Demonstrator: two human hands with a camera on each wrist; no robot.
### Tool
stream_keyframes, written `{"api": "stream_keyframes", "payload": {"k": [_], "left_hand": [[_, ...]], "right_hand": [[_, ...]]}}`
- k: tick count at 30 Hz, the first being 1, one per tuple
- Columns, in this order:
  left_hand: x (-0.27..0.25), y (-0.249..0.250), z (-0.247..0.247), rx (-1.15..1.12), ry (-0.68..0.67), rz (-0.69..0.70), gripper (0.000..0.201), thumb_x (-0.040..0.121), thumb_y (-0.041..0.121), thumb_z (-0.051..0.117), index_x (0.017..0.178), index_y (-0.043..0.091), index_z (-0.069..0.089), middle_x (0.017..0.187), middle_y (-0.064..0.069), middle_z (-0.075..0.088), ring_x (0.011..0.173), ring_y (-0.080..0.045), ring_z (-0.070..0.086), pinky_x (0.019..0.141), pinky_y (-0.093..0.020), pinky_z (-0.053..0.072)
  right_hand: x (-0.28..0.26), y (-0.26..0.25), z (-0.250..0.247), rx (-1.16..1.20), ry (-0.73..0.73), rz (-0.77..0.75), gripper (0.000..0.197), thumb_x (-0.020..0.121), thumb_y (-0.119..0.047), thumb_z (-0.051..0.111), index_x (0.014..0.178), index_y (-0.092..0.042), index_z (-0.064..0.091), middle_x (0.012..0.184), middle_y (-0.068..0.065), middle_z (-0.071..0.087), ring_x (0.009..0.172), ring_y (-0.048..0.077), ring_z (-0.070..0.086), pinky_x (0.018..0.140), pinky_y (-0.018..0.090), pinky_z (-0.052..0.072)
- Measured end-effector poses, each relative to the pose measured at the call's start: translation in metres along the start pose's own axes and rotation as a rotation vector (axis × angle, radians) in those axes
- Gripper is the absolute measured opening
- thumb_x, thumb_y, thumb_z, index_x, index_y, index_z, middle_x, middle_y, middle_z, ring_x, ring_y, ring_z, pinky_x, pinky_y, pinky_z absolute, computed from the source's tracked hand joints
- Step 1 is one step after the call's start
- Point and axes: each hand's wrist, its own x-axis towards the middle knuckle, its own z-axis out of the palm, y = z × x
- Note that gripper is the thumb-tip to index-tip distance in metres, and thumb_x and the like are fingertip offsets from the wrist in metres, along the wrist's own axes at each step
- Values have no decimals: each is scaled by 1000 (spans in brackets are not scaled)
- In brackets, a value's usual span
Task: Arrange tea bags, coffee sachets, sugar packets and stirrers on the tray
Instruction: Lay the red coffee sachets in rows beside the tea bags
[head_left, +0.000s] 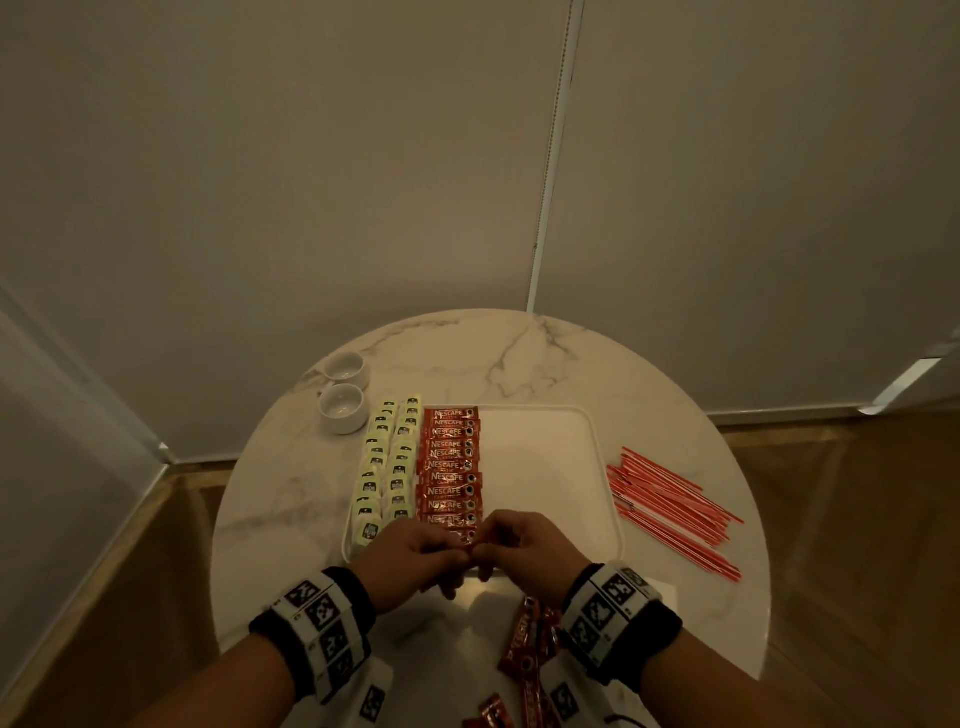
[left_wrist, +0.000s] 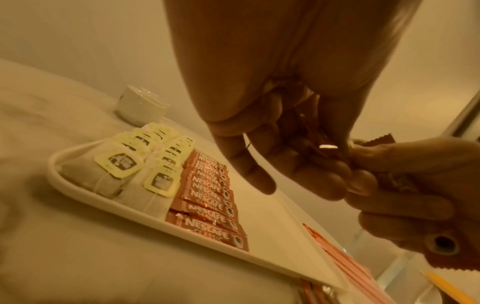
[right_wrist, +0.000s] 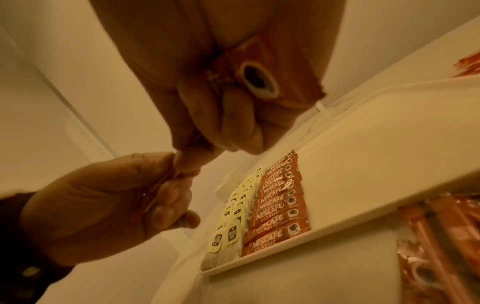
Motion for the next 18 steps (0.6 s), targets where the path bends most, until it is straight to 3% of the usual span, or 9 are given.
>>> {"api": "stream_keyframes", "payload": {"k": [3, 5, 10, 14, 16, 18], "left_hand": [[1, -4, -2, 15, -46, -3, 11, 89, 17, 63, 88, 13, 74, 74, -2, 70, 68, -14, 67, 67, -23, 54], [4, -6, -1, 91, -67, 22, 14, 90, 21, 62, 93, 13, 73, 76, 1, 70, 69, -13, 67, 72, -26, 56], [13, 0, 5, 187, -82, 89, 19, 95, 22, 53, 101, 17, 71, 75, 5, 69, 62, -6, 63, 69, -20, 53], [24, -8, -4, 215, 24, 49, 16, 96, 17, 52, 95, 24, 67, 76, 5, 65, 58, -1, 60, 61, -18, 52], [30, -15, -7, 249, 102, 42, 14, 94, 17, 55, 94, 28, 65, 83, 7, 65, 66, 2, 61, 66, -17, 52], [36, -23, -6, 293, 165, 42, 12, 93, 21, 57, 100, 27, 64, 94, 10, 64, 83, 1, 61, 80, -22, 53]], "right_hand": [[-1, 6, -2, -83, -61, -2, 7, 86, -21, 66, 92, -17, 66, 88, -3, 70, 89, 9, 65, 85, 26, 49], [0, 8, -7, -155, -50, -5, 11, 86, -29, 67, 93, -20, 69, 92, -4, 69, 90, 8, 63, 85, 25, 49], [3, 7, -24, -211, -33, 10, 6, 88, -21, 64, 91, -22, 69, 90, -4, 70, 82, 3, 65, 77, 15, 50], [7, 16, -50, -222, -7, 68, 7, 89, -17, 63, 89, -19, 70, 74, -9, 68, 61, -8, 58, 59, 6, 41], [11, 25, -66, -220, 42, 115, 7, 88, -14, 64, 90, -15, 71, 73, -9, 67, 54, -10, 55, 52, 4, 38], [18, 35, -77, -245, 92, 141, 6, 86, -11, 65, 89, -13, 70, 76, -7, 67, 59, -7, 58, 52, 3, 38]]}}
